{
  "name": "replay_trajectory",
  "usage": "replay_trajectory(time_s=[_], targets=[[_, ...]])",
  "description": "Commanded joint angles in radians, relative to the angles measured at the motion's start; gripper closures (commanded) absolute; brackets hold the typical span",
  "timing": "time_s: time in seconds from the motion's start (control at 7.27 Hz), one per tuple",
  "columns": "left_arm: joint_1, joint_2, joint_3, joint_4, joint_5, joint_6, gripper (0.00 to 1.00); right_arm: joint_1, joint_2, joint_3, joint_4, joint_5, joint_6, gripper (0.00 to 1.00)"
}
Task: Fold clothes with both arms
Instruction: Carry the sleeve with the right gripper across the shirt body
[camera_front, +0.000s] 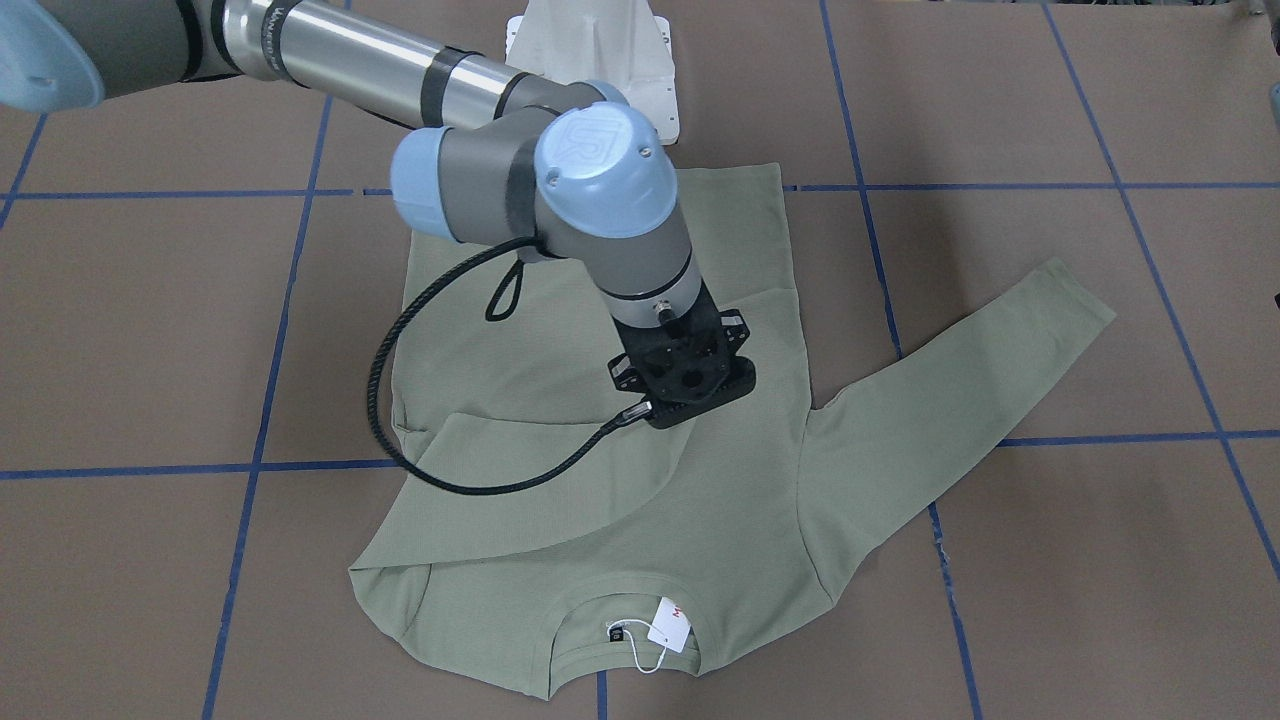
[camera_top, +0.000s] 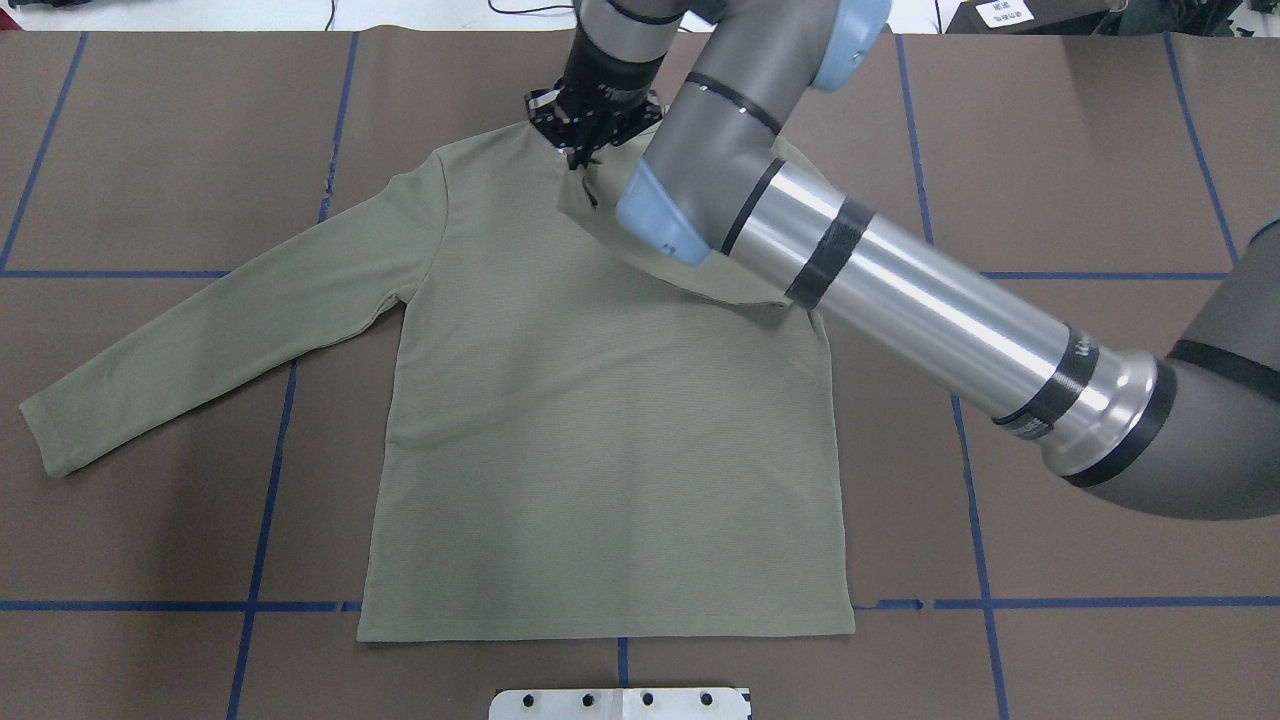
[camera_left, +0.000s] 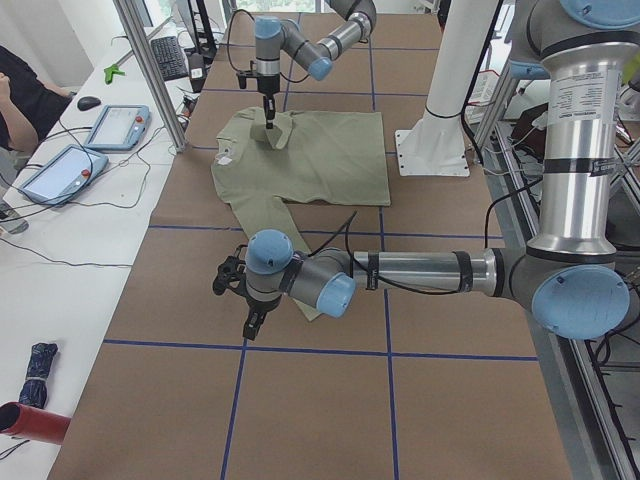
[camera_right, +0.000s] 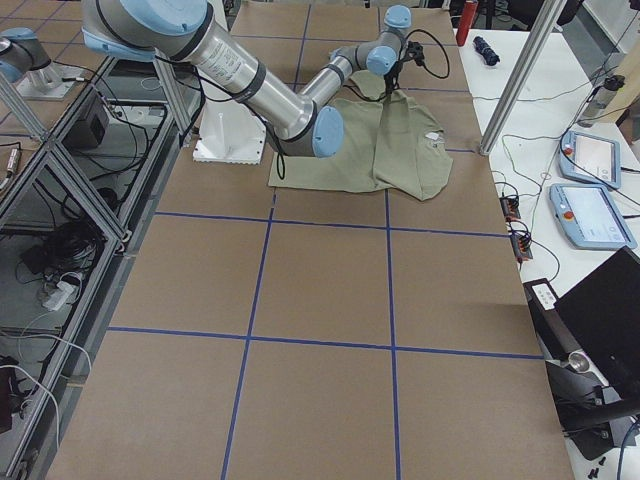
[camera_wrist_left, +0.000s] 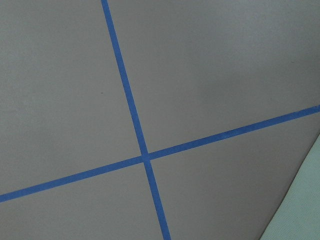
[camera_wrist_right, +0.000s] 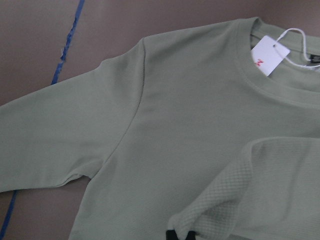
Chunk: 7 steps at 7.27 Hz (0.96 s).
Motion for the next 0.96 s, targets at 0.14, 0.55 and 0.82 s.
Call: replay_trajectory(time_s=[0.14,0.55,0.82], targets=[[0.000,-0.001,0.018,-0.001,0.000,0.002,0.01,-0.146,0.043,-0.006,0.050,-0.196,0.022,1.00],[0.000,-0.020,0.039,-0.001,0.000,0.000,0.01,-0.198,0.039,-0.039,0.116,-0.278,0.061,1.00],[0.000,-0.029,0.050,-0.001,0.000,0.000,0.01,-0.188,0.039,-0.101,0.196,-0.290,0.067,1.00]])
